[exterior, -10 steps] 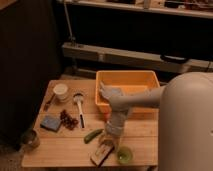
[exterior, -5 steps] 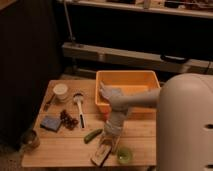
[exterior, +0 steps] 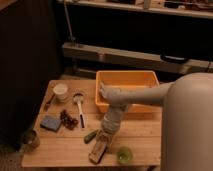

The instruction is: Place eraser in plastic cup

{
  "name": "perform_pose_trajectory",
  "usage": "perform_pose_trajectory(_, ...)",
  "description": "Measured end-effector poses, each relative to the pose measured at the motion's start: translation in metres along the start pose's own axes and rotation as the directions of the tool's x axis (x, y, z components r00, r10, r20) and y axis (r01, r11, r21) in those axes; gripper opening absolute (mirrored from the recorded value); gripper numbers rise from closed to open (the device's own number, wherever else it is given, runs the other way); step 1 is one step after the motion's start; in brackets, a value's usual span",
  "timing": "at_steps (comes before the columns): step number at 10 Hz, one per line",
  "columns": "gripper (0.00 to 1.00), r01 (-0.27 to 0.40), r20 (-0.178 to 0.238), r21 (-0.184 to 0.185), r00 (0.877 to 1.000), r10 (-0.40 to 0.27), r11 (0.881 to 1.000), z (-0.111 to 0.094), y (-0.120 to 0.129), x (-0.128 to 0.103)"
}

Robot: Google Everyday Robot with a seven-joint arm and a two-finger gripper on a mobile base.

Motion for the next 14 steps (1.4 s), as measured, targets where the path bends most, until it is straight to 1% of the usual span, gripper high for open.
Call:
perform_pose_trajectory(2,0.0,0.034,0.071,0.013,0.997,-0.035,0.999,-0.048,0.016,0.012)
perform_pose_trajectory(3,0.0,0.046,0.096,0.019,0.994,-0.048,0.999,-0.07,0.021,0.012)
perform_pose_trajectory(4,0.0,0.068,0.115,0.035,0.991,-0.072,0.997,-0.099,0.025,0.003)
perform_pose_trajectory(5,0.0,0.087,0.117,0.049,0.989,-0.092,0.995,-0.117,0.027,-0.005)
perform_pose_trajectory(6,0.0,0.101,0.113,0.058,0.988,-0.107,0.993,-0.128,0.026,-0.009)
perform_pose_trajectory(7,0.0,0.113,0.102,0.064,0.988,-0.119,0.992,-0.137,0.019,-0.013)
perform_pose_trajectory(9,0.0,0.131,0.08,0.064,0.988,-0.135,0.989,-0.139,0.005,-0.01)
perform_pose_trajectory(11,0.0,0.151,0.074,0.064,0.985,-0.155,0.986,-0.145,-0.009,0.01)
perform_pose_trajectory(13,0.0,0.181,0.09,0.073,0.978,-0.187,0.981,-0.158,-0.011,0.038)
perform_pose_trajectory(14,0.0,0.176,0.108,0.072,0.977,-0.183,0.982,-0.165,-0.024,0.046)
